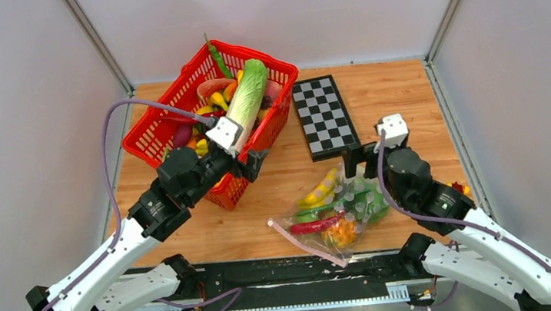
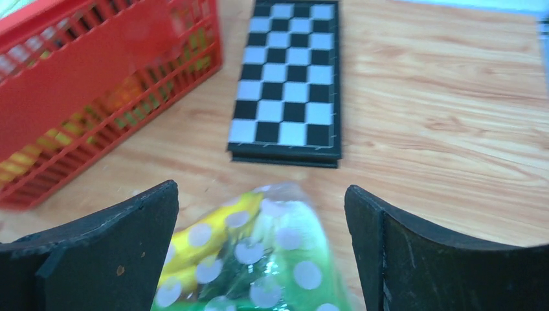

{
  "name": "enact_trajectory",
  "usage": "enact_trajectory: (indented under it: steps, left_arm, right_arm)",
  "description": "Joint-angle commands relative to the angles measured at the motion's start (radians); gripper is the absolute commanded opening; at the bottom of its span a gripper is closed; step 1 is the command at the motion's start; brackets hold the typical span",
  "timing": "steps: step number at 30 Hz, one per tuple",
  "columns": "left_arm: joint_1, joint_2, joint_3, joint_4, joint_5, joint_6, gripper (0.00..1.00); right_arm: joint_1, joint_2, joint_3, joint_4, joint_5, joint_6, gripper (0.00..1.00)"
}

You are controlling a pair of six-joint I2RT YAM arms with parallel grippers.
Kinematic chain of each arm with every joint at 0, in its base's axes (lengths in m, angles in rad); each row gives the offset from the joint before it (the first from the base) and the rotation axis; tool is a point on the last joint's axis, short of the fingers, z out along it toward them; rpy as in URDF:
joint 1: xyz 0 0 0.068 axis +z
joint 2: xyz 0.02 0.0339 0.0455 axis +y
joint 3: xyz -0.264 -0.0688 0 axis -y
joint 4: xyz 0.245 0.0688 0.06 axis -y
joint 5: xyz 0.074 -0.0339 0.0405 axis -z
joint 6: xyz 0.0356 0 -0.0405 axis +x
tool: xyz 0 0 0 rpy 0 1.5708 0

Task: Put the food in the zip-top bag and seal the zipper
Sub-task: Reset both arms

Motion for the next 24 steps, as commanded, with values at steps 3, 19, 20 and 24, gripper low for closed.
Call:
enact_trajectory:
  steps: [3, 19, 20, 24]
  left_arm:
    - [0.117, -0.05, 0.067, -0.098, -0.235, -0.051, 1.0]
    - [0.676, 0.003, 0.268, -0.425, -0.089, -0.321, 1.0]
    - [0.676, 0.014, 0.304, -0.467, -0.106, -0.343, 1.0]
    - [0.676, -0.025, 0.288, -0.465, -0.128, -0.378, 1.0]
  right_arm:
    - [-0.079, -0.092, -0.053, 0.196, 0.193, -0.073, 1.0]
    - [-0.638, 0.239, 0.283, 0.06, -0.329, 0.021, 1.0]
    - [-0.638, 0.229, 0.281, 0.056, -0.33, 0.025, 1.0]
    - [-0.637, 0.16, 0.223, 0.096, -0.373, 0.053, 1.0]
